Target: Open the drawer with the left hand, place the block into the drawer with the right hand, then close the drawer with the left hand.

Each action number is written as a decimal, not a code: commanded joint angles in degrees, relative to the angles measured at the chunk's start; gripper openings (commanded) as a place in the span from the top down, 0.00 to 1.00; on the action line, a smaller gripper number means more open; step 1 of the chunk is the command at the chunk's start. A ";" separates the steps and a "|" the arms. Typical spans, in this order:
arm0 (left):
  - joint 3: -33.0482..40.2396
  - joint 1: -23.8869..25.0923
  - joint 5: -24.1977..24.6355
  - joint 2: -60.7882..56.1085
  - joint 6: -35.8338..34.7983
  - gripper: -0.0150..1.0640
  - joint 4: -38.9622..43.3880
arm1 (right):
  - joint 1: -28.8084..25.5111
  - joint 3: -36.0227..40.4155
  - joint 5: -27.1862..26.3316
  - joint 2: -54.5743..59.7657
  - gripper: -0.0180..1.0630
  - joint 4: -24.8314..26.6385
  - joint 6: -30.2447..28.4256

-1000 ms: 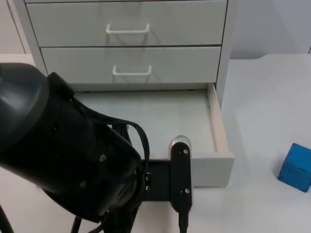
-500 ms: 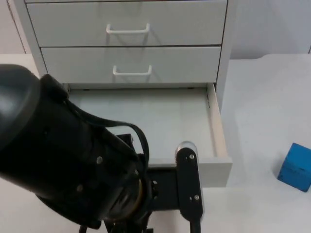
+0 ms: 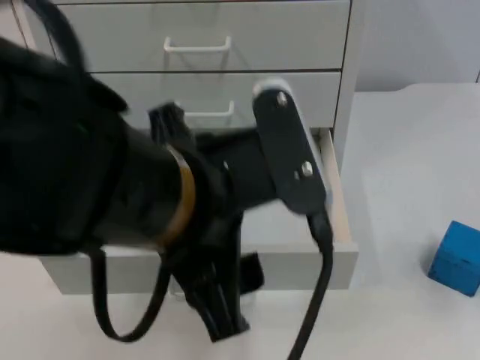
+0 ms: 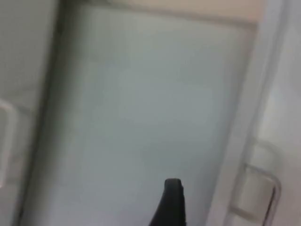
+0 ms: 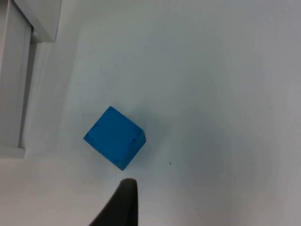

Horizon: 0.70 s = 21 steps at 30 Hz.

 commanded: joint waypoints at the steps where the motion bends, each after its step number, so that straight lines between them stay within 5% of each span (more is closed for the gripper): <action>1: 0.14 -0.15 0.41 -3.57 0.23 0.32 -2.75 | -0.24 -0.44 0.30 0.04 0.01 -0.11 -0.22; 7: 0.14 -0.15 0.85 -9.88 0.23 0.33 -4.20 | -0.24 -0.44 0.35 0.04 0.01 0.00 -0.22; 12: 0.14 0.47 5.75 -13.55 0.23 0.33 -5.58 | -0.24 -0.44 0.52 0.04 0.01 0.12 -0.22; 17: 0.14 7.56 7.54 -16.78 0.35 0.33 -11.88 | -0.24 -0.44 0.90 0.04 0.01 0.12 -0.22; 21: 0.14 18.70 7.34 -20.35 5.01 0.33 -21.99 | -0.24 -0.44 0.97 0.04 0.01 0.12 -0.22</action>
